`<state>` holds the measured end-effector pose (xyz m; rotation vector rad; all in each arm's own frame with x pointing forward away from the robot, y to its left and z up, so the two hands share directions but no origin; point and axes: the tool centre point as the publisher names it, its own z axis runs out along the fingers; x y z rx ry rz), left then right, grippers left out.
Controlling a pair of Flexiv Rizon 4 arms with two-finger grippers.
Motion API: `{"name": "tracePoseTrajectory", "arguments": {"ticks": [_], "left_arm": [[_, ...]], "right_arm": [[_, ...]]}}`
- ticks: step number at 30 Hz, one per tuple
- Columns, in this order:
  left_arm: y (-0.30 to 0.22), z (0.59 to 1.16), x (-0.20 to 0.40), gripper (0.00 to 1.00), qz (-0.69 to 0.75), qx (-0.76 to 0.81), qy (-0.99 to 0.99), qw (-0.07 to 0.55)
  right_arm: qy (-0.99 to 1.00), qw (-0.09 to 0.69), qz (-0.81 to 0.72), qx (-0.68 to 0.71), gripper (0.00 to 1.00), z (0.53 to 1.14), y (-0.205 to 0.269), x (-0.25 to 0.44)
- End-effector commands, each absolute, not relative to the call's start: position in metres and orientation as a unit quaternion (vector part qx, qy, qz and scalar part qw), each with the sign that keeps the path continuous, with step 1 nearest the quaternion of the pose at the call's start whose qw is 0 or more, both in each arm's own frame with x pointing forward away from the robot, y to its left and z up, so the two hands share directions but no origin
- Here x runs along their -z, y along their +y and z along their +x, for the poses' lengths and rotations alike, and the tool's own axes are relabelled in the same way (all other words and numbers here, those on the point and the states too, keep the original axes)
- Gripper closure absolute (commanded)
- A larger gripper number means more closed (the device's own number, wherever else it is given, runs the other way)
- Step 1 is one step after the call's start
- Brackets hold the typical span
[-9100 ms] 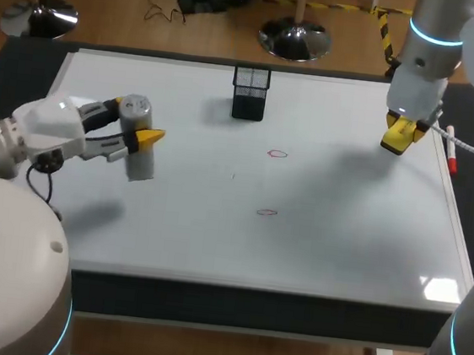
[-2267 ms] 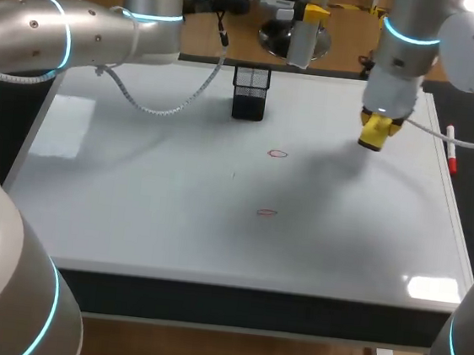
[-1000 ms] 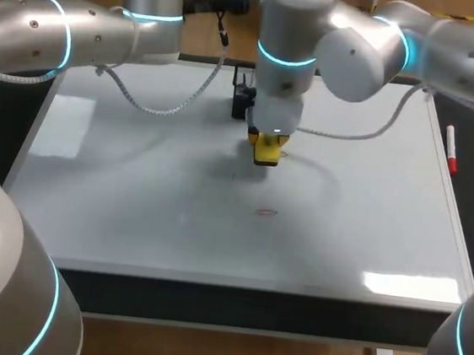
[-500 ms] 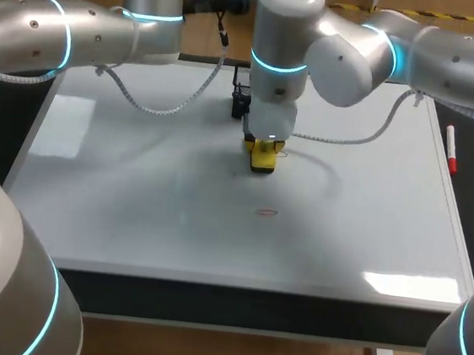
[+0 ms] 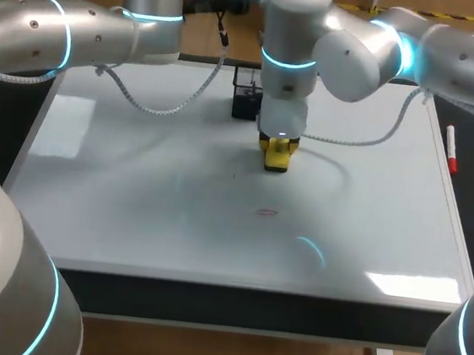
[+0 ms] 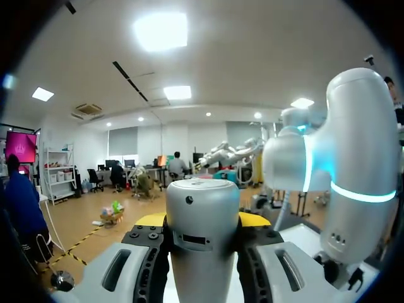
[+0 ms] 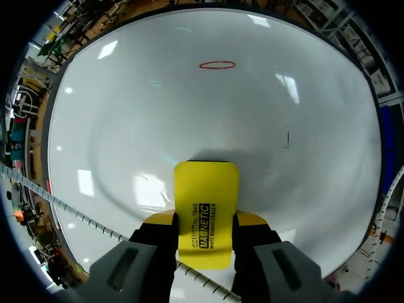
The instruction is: Pick up the inspection probe, press it on each red-marked spot on the whiteboard one by one, put down the probe, pick up the eraser, and wipe off all the red marks.
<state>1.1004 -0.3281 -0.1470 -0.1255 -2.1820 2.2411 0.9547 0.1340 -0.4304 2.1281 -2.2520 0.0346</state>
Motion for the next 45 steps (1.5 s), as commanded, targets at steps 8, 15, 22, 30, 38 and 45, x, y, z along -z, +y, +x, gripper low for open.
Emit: {"name": "tracePoseTrajectory", "arguments": {"ticks": [8,15,22,30,38,45], "left_arm": [[-0.328,1.101,0.145,1.0,-0.04,-0.715,-0.698,0.007],[-0.328,1.101,0.145,1.0,-0.04,-0.715,-0.698,0.007],[-0.328,1.101,0.145,1.0,-0.04,-0.715,-0.698,0.007],[-0.328,1.101,0.145,1.0,-0.04,-0.715,-0.698,0.007],[-0.328,1.101,0.145,1.0,-0.04,-0.715,-0.698,0.007],[-0.328,1.101,0.145,1.0,-0.04,-0.715,-0.698,0.007]], "right_arm": [[-0.74,0.026,0.672,-0.016,1.0,0.946,0.093,0.433],[-0.758,0.008,0.652,0.0,1.0,0.95,0.077,0.416],[-0.783,-0.007,0.622,-0.015,1.0,0.965,0.033,0.387],[-0.821,-0.014,0.569,-0.036,1.0,0.968,-0.025,0.369],[-0.854,-0.009,0.519,-0.035,1.0,0.954,-0.068,0.37],[-0.872,0.0,0.488,-0.033,1.0,0.946,-0.094,0.377]]}}
